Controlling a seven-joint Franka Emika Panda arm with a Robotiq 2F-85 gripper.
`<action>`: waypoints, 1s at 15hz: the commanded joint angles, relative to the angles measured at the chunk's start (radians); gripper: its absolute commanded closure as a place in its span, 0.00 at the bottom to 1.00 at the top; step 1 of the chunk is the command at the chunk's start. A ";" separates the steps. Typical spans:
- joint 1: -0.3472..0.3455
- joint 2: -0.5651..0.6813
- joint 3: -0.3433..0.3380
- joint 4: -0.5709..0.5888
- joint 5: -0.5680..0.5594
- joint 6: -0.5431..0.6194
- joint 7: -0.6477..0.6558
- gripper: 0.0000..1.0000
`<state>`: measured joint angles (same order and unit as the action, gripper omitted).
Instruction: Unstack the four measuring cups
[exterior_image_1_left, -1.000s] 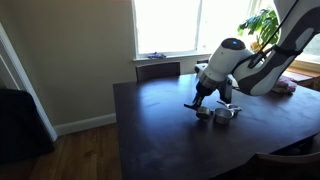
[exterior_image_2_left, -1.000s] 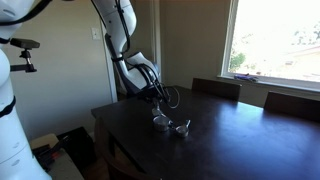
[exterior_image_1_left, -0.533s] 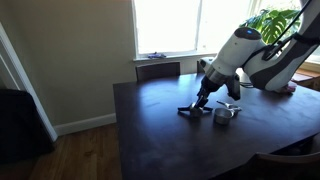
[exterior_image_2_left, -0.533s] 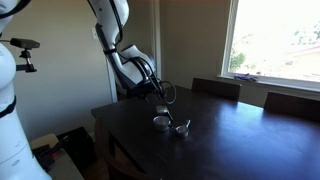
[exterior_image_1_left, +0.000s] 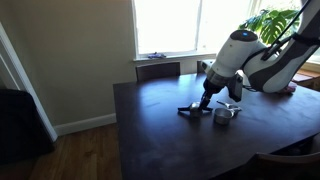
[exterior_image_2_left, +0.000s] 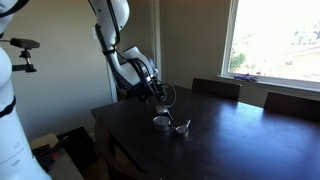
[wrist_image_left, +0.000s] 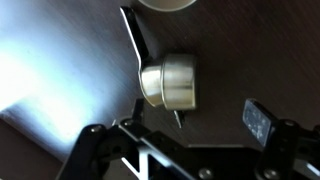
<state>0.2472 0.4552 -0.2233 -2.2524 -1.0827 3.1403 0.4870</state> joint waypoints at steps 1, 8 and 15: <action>-0.146 0.003 0.164 -0.006 0.184 -0.139 -0.171 0.00; -0.224 0.002 0.266 0.102 0.673 -0.330 -0.582 0.00; -0.173 0.030 0.216 0.116 0.693 -0.299 -0.586 0.00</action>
<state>0.0523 0.4869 0.0129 -2.1345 -0.4184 2.8391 -0.0775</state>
